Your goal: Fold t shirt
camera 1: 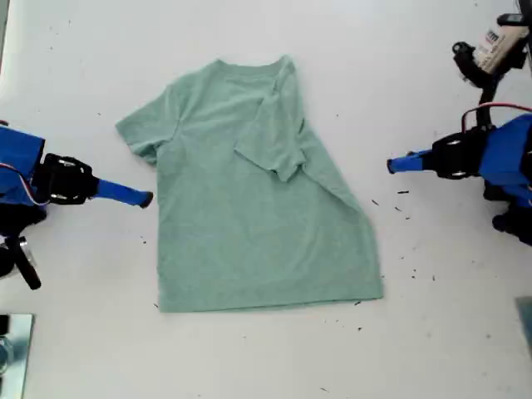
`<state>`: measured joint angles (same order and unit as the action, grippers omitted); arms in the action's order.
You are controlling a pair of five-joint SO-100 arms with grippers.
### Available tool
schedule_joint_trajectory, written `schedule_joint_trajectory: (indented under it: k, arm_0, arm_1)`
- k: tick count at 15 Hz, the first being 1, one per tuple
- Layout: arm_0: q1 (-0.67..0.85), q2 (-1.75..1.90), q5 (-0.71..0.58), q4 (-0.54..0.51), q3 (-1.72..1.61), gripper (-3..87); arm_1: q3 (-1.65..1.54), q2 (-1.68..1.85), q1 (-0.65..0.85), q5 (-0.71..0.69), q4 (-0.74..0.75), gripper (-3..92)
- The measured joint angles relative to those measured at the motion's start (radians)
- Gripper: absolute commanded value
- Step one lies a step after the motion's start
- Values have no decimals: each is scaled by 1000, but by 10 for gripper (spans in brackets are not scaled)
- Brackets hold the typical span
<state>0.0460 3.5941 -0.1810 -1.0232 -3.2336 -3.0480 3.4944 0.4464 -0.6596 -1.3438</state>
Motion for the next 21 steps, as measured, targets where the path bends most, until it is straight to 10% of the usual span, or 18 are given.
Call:
schedule_joint_trajectory:
  k: [4,9,15,17,21]
  arm_0:
    - [2,0,316,0,0,-2]
    - [0,-31,316,-35,115,-2]
    - [3,-931,239,-535,1060,-1]
    - [72,-1032,156,-563,1166,7]
    - [273,-1075,5,-565,1172,314]
  arm_1:
    - [0,2,37,272,0,25]
    - [0,2,25,302,0,25]
    - [-2,2,25,305,0,25]
    - [-2,2,25,305,0,25]
    - [-2,2,14,305,0,25]
